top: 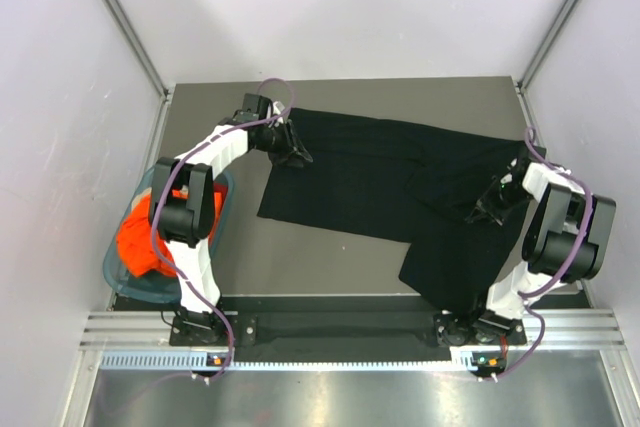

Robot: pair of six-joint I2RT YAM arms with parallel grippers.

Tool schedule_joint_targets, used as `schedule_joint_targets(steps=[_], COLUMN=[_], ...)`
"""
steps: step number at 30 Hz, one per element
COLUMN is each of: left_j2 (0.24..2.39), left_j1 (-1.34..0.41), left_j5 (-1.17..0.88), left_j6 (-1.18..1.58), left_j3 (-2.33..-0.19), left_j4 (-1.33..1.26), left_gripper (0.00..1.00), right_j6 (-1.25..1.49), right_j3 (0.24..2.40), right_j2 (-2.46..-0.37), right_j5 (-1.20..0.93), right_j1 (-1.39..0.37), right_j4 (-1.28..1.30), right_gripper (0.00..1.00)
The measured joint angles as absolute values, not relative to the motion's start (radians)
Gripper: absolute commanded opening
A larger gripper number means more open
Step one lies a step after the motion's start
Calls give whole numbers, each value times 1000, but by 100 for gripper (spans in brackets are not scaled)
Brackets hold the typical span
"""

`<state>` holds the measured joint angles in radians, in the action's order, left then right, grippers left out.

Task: Fold and stack the t-shirts
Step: Fold the tshirt

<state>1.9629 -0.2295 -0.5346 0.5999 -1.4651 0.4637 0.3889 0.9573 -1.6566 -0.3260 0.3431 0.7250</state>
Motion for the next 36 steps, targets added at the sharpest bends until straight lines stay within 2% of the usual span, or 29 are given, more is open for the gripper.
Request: schedule_joint_targets(steps=[13,21,23,26,28,29,30,32,35,36], left_j2=[1963,1963,1965,1976,1980,1982,1983,1988,2005,2016], left_j1=[-229,-229,-229,-228,-224,-221,-218,-212,-200,-195], left_j5=[-535,-534,-529,-513,-500,-492,-481,-458,-409,-391], left_j6=[604,602,598,584,572,567,561,551,543,542], left_j3=[-1463,-1464,-1473,-1514,-1542,-1558,-1570,-1594,-1643,-1666], left_j4=[456,456,466,484,493,494,495,501,517,520], left_gripper=[41,41,41,41,41,44,46,51,58,61], right_j6=[422,440,438,436,438,438,438,437,432,432], right_j3=[905,876,892,947,991,1005,1015,1024,1029,1030], right_j2=[-1532,-1527,-1527,-1520,-1506,-1497,-1489,-1474,-1481,-1487], right_j5=[-249,-218,-199,-162,-145,-137,-132,-124,-107,-99], right_j1=[344,344,345,353,364,369,372,379,382,382], right_j4=[816,826,838,847,846,846,844,834,789,764], right_gripper=[1,14,13,0,0,2,15,32,42,48])
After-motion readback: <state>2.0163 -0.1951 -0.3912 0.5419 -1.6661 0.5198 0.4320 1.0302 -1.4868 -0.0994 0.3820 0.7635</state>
